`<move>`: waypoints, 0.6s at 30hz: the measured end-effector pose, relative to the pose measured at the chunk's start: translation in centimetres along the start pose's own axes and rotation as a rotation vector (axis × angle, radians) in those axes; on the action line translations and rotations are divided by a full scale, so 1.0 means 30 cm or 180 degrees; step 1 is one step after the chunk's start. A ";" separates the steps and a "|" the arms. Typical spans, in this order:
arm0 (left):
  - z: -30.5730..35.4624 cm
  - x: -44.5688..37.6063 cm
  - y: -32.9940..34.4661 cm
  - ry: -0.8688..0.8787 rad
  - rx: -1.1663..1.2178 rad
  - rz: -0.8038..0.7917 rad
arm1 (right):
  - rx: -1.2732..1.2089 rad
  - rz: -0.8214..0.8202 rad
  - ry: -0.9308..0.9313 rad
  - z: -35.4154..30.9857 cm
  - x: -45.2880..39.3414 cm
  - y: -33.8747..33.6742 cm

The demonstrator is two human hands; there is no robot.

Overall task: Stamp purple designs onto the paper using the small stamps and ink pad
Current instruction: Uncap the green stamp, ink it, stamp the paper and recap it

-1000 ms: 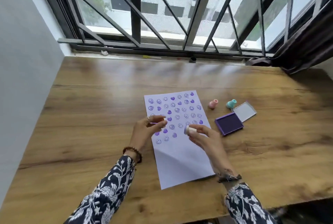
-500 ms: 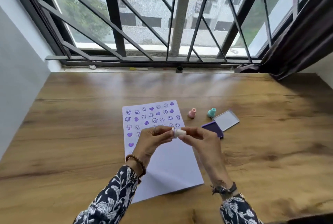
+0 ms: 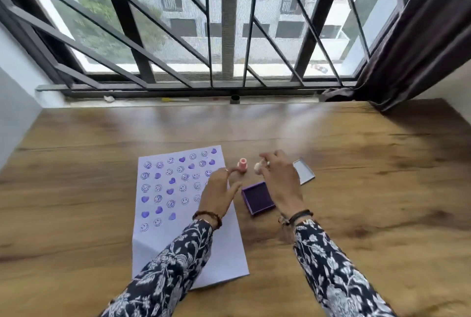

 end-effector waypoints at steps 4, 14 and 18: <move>-0.058 0.001 0.015 -0.0090 -0.0486 -0.0040 | 0.0581 0.0009 -0.0327 0.003 -0.070 0.037; -0.043 0.040 0.006 0.0047 -0.0454 0.0217 | 0.0451 -0.0044 -0.0011 0.091 -0.091 0.015; 0.019 0.060 -0.005 0.0117 0.0060 0.0481 | 0.0252 -0.0109 -0.0020 0.099 -0.087 0.013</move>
Point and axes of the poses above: each hand's wrist, its own x-axis away from the middle knuckle, its own y-axis out of the palm, z = x × y, the point moved 4 cm from there along -x, towards the middle knuckle, and after that the axes turned 7 degrees about -z, right-handed, at the moved point
